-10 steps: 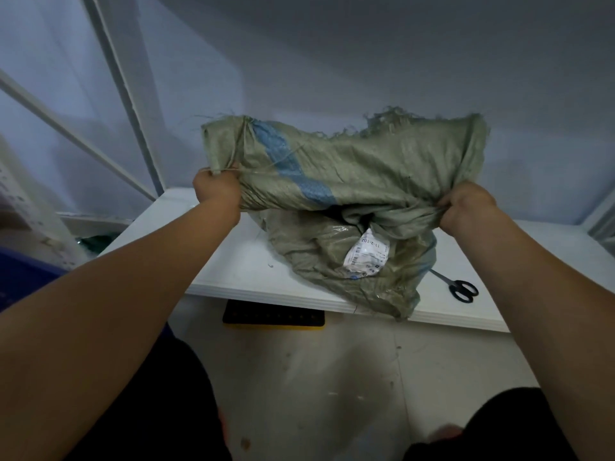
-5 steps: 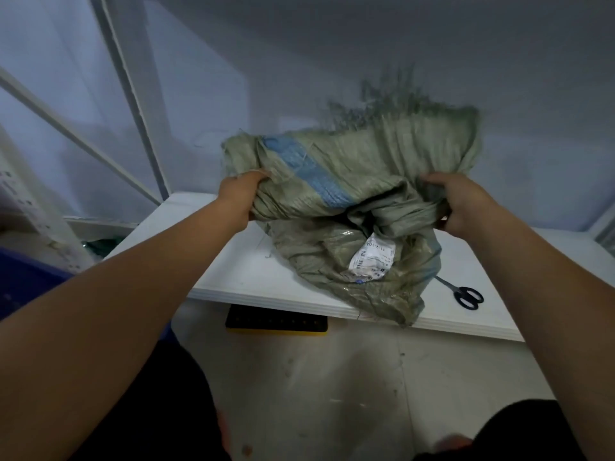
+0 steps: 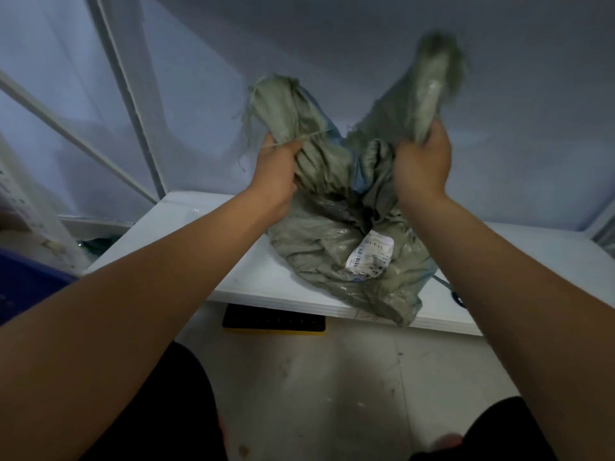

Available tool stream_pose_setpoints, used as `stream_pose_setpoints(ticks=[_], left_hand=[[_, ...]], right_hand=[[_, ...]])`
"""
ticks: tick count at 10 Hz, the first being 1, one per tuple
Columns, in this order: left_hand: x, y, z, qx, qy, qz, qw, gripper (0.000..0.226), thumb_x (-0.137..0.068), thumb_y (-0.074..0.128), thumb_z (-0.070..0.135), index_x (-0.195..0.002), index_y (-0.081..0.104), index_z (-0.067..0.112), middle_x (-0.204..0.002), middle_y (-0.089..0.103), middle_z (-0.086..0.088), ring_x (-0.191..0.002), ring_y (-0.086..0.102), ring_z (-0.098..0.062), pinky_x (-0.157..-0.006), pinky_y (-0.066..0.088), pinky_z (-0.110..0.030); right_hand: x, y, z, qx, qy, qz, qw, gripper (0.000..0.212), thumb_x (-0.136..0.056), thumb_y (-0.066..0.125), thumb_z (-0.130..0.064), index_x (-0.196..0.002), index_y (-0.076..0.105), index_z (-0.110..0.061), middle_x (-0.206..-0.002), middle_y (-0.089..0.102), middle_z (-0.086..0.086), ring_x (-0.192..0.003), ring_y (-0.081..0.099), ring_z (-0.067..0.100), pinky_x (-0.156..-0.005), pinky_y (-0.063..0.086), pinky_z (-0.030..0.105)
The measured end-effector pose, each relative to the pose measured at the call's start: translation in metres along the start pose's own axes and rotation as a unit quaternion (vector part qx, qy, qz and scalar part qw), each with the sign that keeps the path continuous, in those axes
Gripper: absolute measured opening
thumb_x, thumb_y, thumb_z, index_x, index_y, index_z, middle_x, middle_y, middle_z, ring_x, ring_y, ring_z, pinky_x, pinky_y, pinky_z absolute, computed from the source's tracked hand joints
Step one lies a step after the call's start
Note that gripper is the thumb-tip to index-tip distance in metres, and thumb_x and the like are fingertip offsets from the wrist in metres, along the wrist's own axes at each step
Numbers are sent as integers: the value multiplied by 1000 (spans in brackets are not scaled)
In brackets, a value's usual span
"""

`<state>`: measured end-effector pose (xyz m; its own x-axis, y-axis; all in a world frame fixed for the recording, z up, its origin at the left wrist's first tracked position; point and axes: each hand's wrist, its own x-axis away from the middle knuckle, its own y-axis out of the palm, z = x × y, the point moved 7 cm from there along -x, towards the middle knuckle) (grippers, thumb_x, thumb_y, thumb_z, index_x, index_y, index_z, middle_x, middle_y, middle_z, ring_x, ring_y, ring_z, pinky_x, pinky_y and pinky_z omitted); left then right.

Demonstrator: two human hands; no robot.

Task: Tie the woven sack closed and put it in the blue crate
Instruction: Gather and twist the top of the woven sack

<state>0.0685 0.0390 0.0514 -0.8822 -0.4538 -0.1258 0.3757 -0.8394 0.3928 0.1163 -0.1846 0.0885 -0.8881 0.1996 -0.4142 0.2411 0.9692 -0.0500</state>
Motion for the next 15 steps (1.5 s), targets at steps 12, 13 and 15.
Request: stream_pose_setpoints(ticks=[12, 13, 15], left_hand=[[24, 29, -18, 58, -110, -92, 988, 32, -97, 44, 21, -86, 70, 5, -77, 71, -12, -75, 69, -25, -72, 57, -30], [24, 34, -18, 41, -94, -98, 990, 27, -97, 51, 24, -97, 72, 7, -86, 73, -12, -84, 69, -26, -86, 56, -37], [15, 38, -26, -35, -42, -108, 993, 49, -86, 73, 39, -127, 64, 13, -114, 74, -5, -106, 71, -19, -98, 53, -37]], right_hand=[[46, 56, 11, 133, 38, -505, 852, 94, -60, 63, -7, -151, 42, -23, -133, 63, 2, -117, 63, 19, -100, 54, 40], [59, 60, 14, 159, 33, -547, 821, 77, -74, 68, 6, -146, 46, -12, -132, 63, 16, -120, 62, 25, -101, 50, 43], [46, 68, 22, 147, -10, -447, 882, 31, -79, 66, 7, -108, 67, -5, -88, 67, 6, -81, 62, 16, -74, 49, 30]])
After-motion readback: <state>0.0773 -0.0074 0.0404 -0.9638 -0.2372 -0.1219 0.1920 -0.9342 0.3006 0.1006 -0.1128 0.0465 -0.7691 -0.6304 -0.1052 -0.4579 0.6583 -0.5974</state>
